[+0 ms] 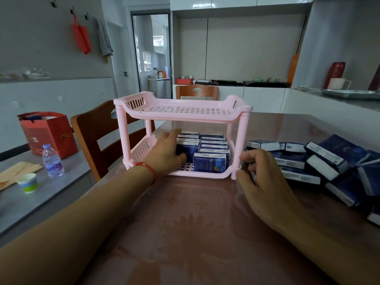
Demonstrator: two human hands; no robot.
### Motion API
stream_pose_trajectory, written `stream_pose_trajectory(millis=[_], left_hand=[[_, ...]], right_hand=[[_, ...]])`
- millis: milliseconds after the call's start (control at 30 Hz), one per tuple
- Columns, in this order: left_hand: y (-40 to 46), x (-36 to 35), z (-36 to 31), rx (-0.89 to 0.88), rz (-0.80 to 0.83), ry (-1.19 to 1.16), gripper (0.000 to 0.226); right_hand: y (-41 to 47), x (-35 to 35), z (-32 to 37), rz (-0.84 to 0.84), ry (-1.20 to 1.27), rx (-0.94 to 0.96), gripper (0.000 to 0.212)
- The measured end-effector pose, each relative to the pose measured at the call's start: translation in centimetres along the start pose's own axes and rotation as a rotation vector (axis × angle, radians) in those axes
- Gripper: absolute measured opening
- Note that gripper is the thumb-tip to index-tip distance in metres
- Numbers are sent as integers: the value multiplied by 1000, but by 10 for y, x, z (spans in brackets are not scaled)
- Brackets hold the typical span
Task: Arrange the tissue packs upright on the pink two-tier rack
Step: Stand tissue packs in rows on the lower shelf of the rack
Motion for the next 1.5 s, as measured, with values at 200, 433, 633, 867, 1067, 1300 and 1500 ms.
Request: stream_pose_trajectory(millis=[200,433,633,867,1067,1300,1500], left_hand=[[2,1,3,69,41,-123,80],[-2,5,-2,68,39,-101,82],[-28,23,-13,-2,-114,102,70],[-66,31,-50,-149,-308,239,40],[-70,6,-62,-144,-141,-36,66],[-64,9,-54,-97,-159,-142,61],[-64,12,-52,-80,-156,-150,54]], right_hand=[[1,-2,-1,6,-14,2,26],[1,-1,-3,-2,-13,-2,24],[1,11,5,-14,-109,18,24],[10,61,12,-23,-521,-10,22],[16,97,0,-137,-657,-130,25],[21,104,-8,-149,-702,-103,29],[19,119,-36,-98,-934,-199,35]])
Point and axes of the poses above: each hand's wrist, its own y-axis towards the middle knuckle, its own x-axis out of the back of the hand, z = x × y, the point moved 4 cm from there along y, towards the middle knuckle, and after that the axes turned 15 degrees about y, right-handed, at the moved point
